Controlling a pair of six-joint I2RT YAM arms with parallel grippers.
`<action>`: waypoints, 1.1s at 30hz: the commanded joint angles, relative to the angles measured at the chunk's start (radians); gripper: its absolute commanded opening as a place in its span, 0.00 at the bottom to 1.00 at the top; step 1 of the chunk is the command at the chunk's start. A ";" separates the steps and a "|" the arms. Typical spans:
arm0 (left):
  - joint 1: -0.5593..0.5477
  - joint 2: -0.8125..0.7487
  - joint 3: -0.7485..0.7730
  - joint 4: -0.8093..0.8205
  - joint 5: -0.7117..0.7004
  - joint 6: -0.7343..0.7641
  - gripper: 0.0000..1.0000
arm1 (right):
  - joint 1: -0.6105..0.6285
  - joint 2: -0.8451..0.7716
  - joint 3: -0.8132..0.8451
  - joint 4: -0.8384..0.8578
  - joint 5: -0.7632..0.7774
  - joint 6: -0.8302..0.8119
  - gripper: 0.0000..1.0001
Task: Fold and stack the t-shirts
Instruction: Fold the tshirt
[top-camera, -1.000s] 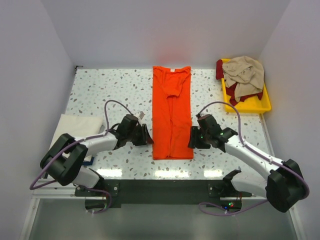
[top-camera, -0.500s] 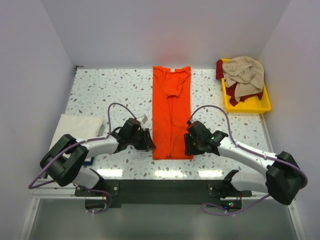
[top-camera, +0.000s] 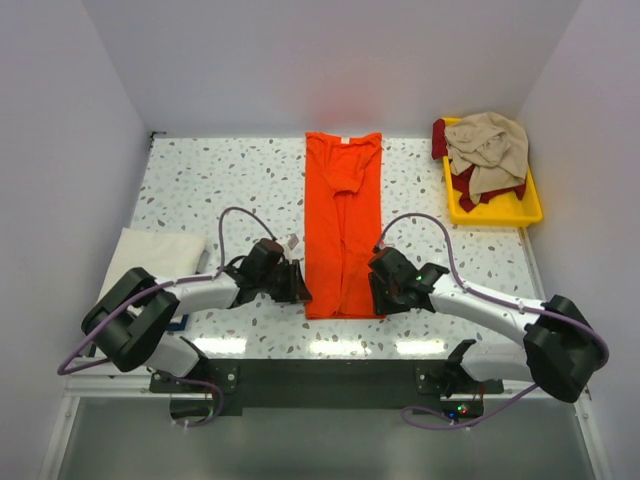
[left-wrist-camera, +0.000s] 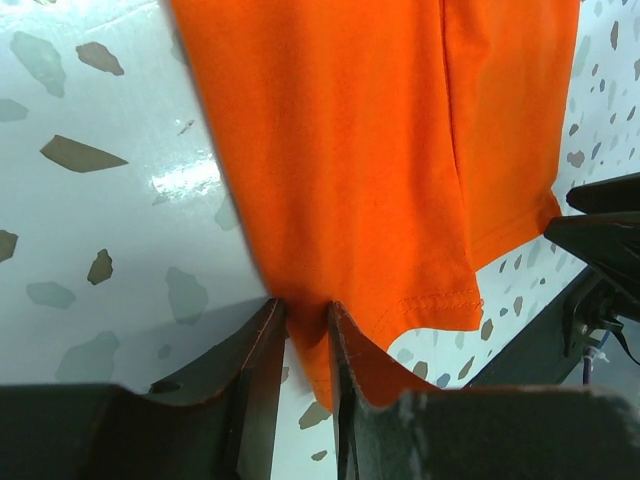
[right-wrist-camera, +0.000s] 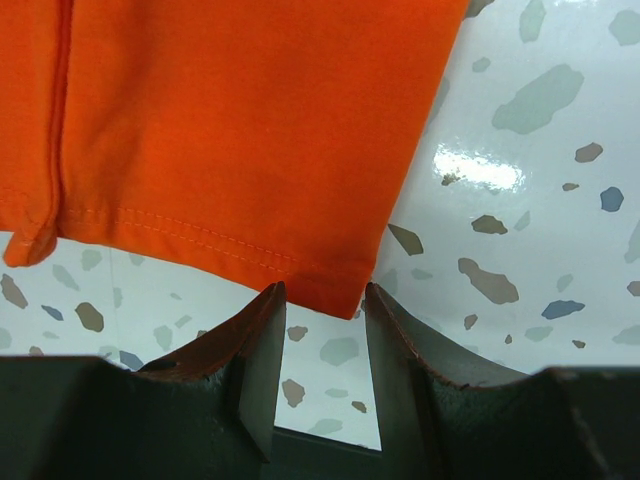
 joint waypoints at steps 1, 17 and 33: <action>-0.015 0.025 -0.006 -0.020 -0.024 0.022 0.29 | 0.006 0.006 -0.023 0.023 0.031 0.025 0.41; -0.016 0.039 0.006 -0.048 -0.039 0.018 0.12 | 0.003 -0.061 -0.049 -0.024 0.067 0.071 0.04; -0.019 -0.004 0.015 -0.077 -0.030 0.020 0.14 | 0.005 -0.119 -0.076 -0.119 0.081 0.149 0.07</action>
